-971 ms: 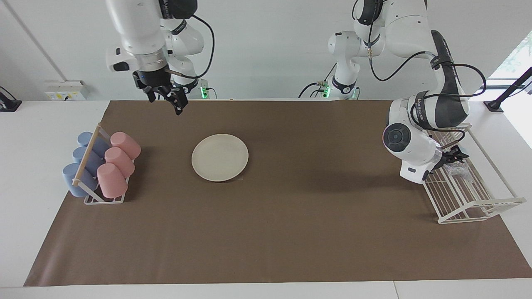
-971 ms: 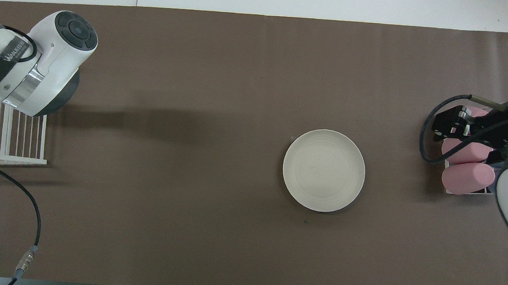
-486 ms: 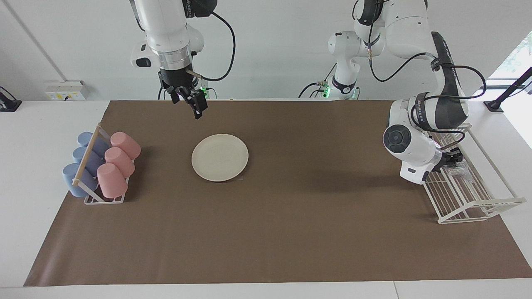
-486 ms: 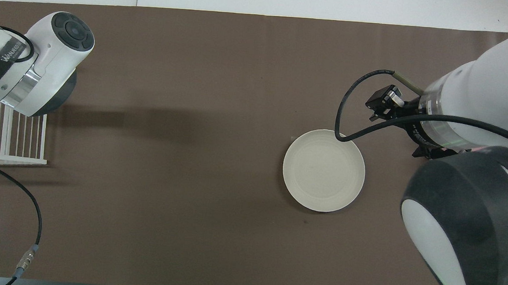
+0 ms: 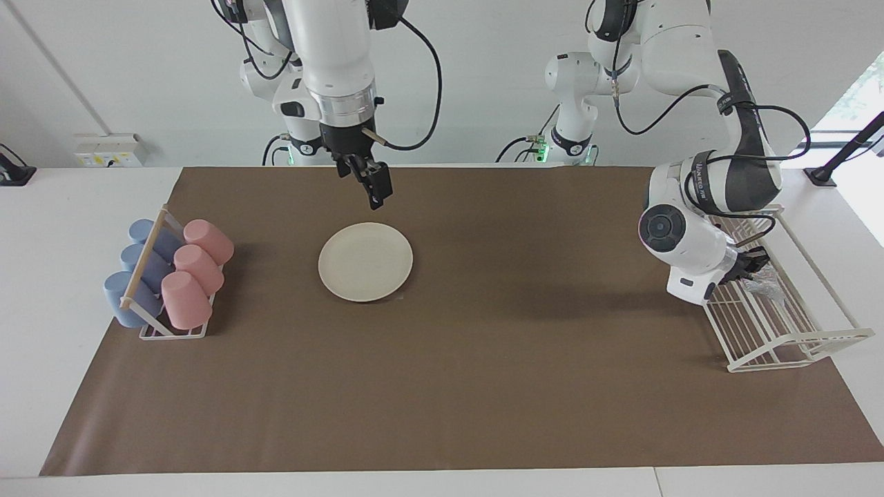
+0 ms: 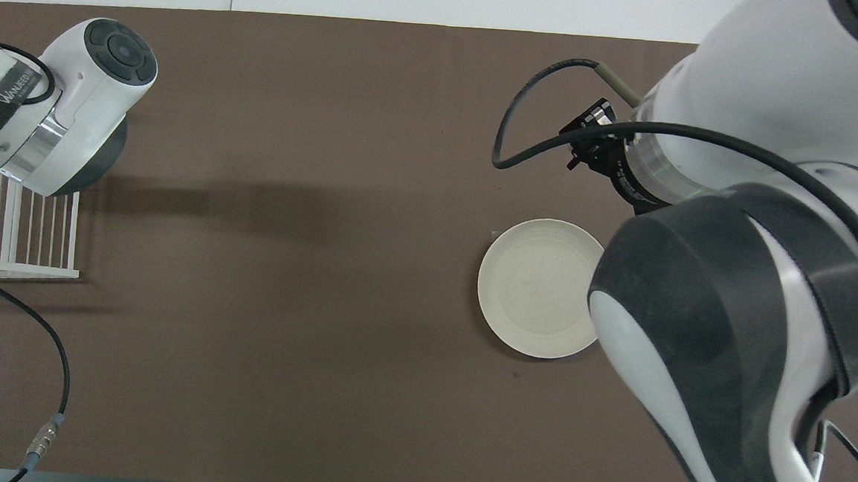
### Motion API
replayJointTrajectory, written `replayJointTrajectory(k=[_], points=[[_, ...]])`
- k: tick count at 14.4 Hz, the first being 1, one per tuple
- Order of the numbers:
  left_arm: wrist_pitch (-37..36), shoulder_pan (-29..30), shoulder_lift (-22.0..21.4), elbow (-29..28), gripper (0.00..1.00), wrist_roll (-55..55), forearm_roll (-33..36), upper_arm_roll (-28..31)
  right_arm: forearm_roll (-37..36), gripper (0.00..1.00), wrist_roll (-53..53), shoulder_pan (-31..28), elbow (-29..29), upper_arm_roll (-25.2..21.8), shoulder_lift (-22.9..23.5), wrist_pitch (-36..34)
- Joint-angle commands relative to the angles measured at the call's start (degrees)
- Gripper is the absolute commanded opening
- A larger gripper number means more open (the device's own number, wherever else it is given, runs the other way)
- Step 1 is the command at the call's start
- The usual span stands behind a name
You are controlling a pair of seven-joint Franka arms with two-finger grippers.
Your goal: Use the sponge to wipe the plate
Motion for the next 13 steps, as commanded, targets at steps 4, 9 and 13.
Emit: replayJointTrajectory(k=[4, 9, 13], points=[[-15.6, 1.3, -5.1, 12.8, 0.00, 4.3, -23.4, 0.0, 3.7, 1.00, 7.4, 1.7, 2.8, 0.4, 1.0, -3.0], [-23.9, 8.8, -12.5, 17.1, 0.00, 3.9, -57.6, 0.6, 4.0, 1.00, 8.0, 1.8, 0.7, 0.9, -1.3, -3.2], [-25.7, 15.3, -16.5, 10.8, 0.00, 3.9, -78.0, 0.6, 3.9, 1.00, 10.0, 4.4, -1.4, 1.8, -2.7, -2.2]])
